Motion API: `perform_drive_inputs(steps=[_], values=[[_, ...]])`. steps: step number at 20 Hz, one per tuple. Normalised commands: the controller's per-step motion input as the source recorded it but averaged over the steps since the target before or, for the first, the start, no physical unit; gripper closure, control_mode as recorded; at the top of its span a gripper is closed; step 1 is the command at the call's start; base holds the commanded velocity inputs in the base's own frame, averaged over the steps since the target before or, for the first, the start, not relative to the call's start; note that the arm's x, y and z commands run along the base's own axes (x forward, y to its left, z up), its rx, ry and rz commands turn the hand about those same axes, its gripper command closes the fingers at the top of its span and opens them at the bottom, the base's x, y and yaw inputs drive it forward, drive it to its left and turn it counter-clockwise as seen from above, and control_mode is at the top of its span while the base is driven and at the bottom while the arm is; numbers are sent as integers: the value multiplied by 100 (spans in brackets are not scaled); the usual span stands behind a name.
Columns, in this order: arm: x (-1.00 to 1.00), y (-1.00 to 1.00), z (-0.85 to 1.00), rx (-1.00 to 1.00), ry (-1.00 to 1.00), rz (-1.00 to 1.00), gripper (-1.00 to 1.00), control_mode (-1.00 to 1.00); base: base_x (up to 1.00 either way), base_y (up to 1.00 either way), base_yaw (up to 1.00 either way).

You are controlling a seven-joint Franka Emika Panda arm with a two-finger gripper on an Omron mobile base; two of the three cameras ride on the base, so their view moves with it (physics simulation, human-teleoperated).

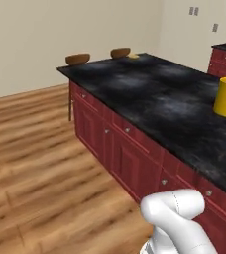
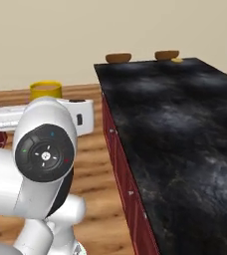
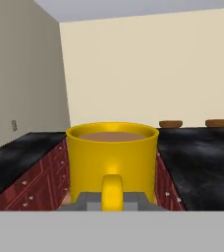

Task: Pick the cup of tea, navigate to the dining table, and place it on the saucer.

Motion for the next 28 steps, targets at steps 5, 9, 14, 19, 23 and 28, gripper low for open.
perform_drive_inputs(steps=[5, 9, 14, 19, 23, 28], values=[[0, 0, 0, 0, 0, 0, 100, 100, 70, 95, -28], [0, 0, 0, 0, 0, 0, 100, 100, 69, 93, -28], [0, 0, 0, 0, 0, 0, 100, 100, 66, 90, -30], [0, 0, 0, 0, 0, 0, 100, 100, 68, 90, -31], [0, 0, 0, 0, 0, 0, 100, 100, 72, 92, -35], [0, 0, 0, 0, 0, 0, 100, 100, 69, 87, -40]])
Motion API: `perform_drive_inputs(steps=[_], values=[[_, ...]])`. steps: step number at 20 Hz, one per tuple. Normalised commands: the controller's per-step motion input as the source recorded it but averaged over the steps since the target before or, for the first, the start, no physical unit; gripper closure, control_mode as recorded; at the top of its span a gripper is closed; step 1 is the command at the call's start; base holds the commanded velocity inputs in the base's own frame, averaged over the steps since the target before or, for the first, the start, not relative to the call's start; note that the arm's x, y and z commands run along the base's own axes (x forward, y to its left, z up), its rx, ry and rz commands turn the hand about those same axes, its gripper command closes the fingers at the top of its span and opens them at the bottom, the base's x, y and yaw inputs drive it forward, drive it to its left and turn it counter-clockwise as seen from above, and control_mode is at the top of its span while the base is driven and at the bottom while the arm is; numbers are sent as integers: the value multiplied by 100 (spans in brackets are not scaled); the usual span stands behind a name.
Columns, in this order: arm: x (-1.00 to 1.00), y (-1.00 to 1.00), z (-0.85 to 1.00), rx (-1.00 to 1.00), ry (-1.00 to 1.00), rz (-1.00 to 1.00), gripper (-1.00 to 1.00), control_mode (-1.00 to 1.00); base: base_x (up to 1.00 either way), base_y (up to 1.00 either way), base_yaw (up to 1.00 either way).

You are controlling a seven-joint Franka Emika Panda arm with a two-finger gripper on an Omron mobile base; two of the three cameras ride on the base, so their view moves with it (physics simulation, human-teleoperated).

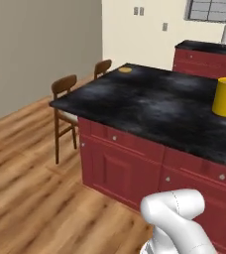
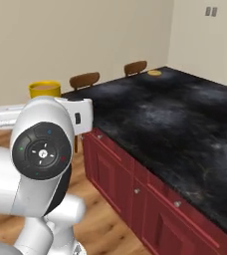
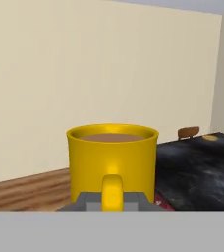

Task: Pick the cup of tea, navigate to the dining table, and place it on the saucer.

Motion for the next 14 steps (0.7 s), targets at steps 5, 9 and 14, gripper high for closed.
perform_drive_inputs(steps=[5, 9, 14], values=[[0, 0, 0, 0, 0, 0, 100, 100, 63, 95, -35], [0, 0, 0, 0, 0, 0, 100, 100, 57, 100, -29], [0, 0, 0, 0, 0, 0, 100, 100, 63, 100, -33]])
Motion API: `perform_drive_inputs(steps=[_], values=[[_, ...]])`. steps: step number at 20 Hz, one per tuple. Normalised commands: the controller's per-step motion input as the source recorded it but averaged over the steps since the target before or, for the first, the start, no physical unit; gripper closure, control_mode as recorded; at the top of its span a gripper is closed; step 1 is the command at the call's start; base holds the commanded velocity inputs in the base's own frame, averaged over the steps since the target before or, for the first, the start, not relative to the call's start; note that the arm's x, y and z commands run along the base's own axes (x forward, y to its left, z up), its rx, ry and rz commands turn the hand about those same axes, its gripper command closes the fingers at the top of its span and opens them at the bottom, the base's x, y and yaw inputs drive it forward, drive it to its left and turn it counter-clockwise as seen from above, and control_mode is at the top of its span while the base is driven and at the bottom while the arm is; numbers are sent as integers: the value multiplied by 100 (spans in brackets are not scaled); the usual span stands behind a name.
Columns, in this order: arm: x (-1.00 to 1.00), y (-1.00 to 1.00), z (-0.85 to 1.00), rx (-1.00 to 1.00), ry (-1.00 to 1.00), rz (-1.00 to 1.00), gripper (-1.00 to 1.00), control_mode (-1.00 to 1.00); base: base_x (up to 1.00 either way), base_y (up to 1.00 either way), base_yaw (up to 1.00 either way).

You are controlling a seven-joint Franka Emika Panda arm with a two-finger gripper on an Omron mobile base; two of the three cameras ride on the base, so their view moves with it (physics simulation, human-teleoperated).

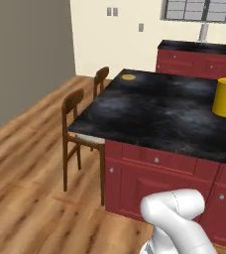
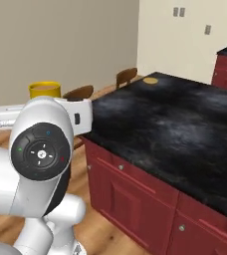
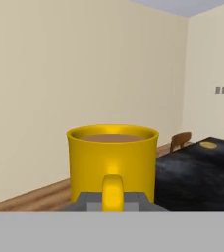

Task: Pick the cup of tea, navigate to the dining table, and place it on the saucer.

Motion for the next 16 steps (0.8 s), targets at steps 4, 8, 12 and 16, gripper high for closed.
perform_drive_inputs(steps=[4, 8, 12, 16], values=[[0, 0, 0, 0, 0, 0, 100, 100, 64, 100, -32], [0, 0, 0, 0, 0, 0, 100, 100, 61, 100, -33], [0, 0, 0, 0, 0, 0, 100, 100, 60, 100, -35], [0, 0, 0, 0, 0, 0, 100, 100, 58, 100, -36]])
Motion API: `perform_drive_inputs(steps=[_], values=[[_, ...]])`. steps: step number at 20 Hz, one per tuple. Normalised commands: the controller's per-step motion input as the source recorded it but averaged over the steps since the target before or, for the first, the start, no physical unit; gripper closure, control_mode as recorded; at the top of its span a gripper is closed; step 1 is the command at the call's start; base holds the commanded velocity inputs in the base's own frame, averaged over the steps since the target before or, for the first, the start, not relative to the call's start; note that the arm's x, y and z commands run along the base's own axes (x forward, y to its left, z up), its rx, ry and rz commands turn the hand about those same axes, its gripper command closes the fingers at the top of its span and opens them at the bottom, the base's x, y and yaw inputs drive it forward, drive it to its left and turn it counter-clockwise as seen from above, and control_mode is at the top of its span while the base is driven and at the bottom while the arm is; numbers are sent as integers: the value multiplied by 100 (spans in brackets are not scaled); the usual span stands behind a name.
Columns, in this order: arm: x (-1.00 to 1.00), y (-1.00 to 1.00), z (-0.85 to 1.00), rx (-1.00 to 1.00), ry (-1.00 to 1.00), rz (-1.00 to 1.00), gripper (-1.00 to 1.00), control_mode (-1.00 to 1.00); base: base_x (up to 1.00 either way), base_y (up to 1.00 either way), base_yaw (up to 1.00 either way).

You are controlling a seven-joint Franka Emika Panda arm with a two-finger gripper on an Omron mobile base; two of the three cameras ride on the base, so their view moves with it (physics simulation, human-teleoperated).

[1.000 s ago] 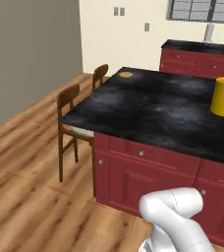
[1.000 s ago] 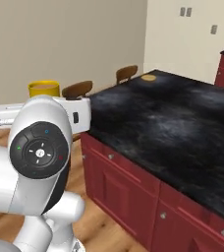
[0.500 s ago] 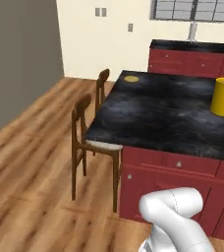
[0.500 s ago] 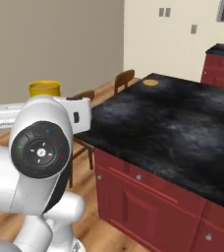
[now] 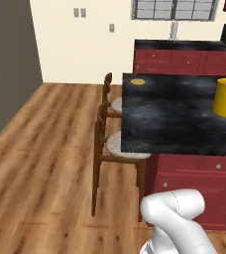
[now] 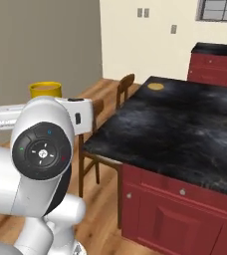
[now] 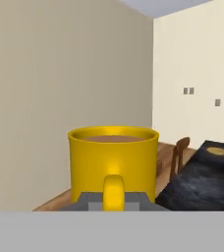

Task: Pick the cup of tea, navigate to the dining table, and place it on the saucer.

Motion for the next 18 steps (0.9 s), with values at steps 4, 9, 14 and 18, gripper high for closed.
perform_drive_inputs(steps=[4, 9, 14, 18], values=[[0, 0, 0, 0, 0, 0, 100, 100, 64, 100, -35], [0, 0, 0, 0, 0, 0, 100, 100, 75, 100, -36], [0, 0, 0, 0, 0, 0, 100, 100, 81, 100, -39], [0, 0, 0, 0, 0, 0, 100, 100, 86, 100, -39]])
